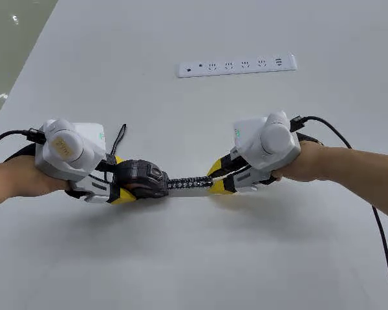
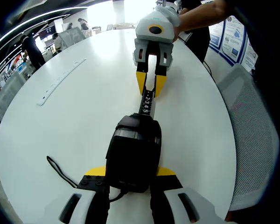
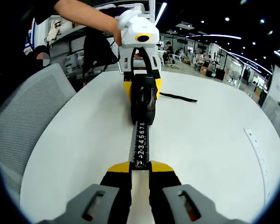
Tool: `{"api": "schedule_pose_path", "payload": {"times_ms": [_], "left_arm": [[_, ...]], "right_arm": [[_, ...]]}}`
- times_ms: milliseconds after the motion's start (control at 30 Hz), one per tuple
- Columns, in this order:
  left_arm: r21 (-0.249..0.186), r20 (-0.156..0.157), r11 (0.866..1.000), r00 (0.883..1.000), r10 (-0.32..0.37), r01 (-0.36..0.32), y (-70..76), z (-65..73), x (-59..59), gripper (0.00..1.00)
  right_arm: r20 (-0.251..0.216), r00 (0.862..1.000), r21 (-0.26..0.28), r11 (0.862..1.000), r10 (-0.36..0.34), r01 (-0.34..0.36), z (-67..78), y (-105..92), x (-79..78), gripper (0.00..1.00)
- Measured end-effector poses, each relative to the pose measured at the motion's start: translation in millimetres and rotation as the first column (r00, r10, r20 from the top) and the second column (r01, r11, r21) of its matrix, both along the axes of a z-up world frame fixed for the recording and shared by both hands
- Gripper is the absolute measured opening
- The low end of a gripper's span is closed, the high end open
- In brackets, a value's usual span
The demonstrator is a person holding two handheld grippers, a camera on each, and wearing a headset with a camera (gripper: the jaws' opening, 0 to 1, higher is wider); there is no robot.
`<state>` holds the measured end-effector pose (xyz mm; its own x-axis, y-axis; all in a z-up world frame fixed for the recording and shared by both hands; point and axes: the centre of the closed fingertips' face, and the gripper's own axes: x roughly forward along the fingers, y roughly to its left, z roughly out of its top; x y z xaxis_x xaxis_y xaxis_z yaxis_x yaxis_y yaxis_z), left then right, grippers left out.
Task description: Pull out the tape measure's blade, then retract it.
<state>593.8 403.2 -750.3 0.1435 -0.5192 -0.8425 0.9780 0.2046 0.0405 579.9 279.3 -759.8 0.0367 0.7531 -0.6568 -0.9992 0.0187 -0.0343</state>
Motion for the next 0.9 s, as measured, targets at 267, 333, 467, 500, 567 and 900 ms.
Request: {"api": "schedule_pose_path", "payload": {"times_ms": [267, 333, 467, 500, 567, 900], "left_arm": [[-0.001, 0.000, 1.000, 1.000, 0.001, -0.001, 0.0, -0.1, 0.1, 0.30], [-0.001, -0.001, 1.000, 1.000, 0.003, -0.003, -0.5, 0.0, 0.1, 0.30], [-0.004, 0.001, 1.000, 1.000, 0.006, -0.006, -0.8, 0.1, 0.0, 0.30], [-0.004, 0.002, 1.000, 1.000, 0.006, -0.006, -0.8, 0.1, -0.1, 0.30], [-0.002, 0.002, 1.000, 1.000, 0.007, -0.007, -1.2, 0.0, -0.2, 0.30], [-0.006, 0.002, 1.000, 1.000, 0.017, -0.017, -1.0, -0.2, 0.5, 0.30]], "right_arm": [[0.001, 1.000, 0.004, 1.000, 0.004, -0.004, 0.0, -8.3, -1.0, 0.12], [0.001, 1.000, 0.001, 1.000, 0.004, -0.004, -1.0, -11.8, -1.1, 0.12], [-0.006, 1.000, 0.008, 1.000, -0.002, 0.002, -0.8, -16.8, -1.4, 0.12], [-0.008, 1.000, 0.008, 1.000, -0.003, 0.003, -1.0, -17.7, -1.5, 0.12], [-0.009, 1.000, 0.006, 1.000, -0.005, 0.005, -1.8, -20.6, -0.7, 0.12], [0.002, 1.000, 0.004, 1.000, -0.002, 0.002, 1.6, -28.8, -3.0, 0.12]]}}
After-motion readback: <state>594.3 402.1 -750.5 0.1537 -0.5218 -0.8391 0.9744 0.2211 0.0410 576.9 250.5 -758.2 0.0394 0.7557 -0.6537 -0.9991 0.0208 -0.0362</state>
